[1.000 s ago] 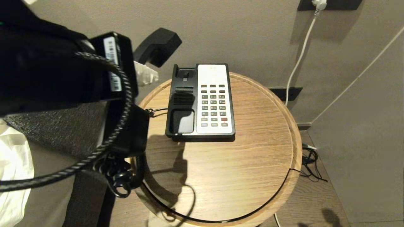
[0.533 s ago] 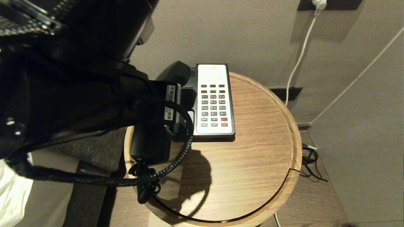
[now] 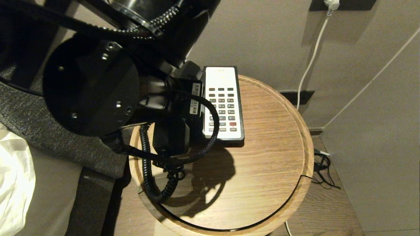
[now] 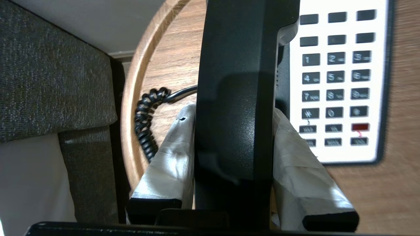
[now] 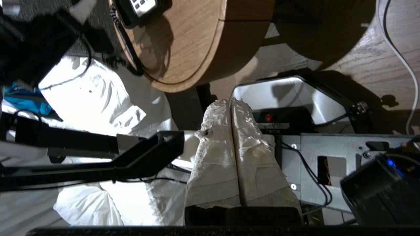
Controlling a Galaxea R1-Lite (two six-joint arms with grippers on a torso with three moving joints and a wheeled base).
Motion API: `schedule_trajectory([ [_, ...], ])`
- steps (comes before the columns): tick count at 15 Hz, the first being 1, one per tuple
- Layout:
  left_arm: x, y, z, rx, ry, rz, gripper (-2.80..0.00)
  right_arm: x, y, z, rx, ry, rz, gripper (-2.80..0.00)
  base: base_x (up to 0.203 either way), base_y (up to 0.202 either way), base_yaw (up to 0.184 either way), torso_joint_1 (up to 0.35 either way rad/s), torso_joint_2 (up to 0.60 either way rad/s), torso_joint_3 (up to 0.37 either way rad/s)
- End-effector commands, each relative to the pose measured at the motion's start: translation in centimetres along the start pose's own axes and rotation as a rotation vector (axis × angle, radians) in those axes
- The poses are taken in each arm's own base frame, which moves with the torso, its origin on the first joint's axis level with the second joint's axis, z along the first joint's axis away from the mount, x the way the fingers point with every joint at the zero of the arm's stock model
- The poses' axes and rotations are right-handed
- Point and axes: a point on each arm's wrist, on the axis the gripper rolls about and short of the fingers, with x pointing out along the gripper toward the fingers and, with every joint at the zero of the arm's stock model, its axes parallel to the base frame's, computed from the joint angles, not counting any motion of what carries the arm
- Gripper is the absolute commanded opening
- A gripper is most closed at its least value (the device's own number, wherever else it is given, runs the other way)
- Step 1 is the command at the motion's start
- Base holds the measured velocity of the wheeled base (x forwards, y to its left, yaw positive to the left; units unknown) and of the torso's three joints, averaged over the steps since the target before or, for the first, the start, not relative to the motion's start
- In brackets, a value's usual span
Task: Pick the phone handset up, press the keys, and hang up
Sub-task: Put the handset back
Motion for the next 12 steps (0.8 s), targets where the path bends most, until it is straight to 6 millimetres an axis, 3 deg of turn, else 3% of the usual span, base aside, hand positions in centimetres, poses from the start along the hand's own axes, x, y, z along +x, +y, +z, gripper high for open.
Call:
schedule_trajectory([
  [1,1.5,-1.2,-0.1,0.014,0.010,0.032,-2.80,-0.8,-0.6,-0.3,0.006,-0.007,0.010,-2.80,0.000,0.000,0.000,0.000,0.00,0.000],
  [6,3.5,-1.2,0.2,0.042,0.012,0.120,-2.80,-1.9,-2.0,-1.1,0.007,-0.008,0.014,-2.80,0.000,0.000,0.000,0.000,0.00,0.000],
  [12,3.7,-1.2,0.7,0.011,-0.018,0.124,-2.80,-2.5,-2.4,-1.4,0.011,-0.022,0.025,-2.80,0.000,0.000,0.000,0.000,0.00,0.000],
])
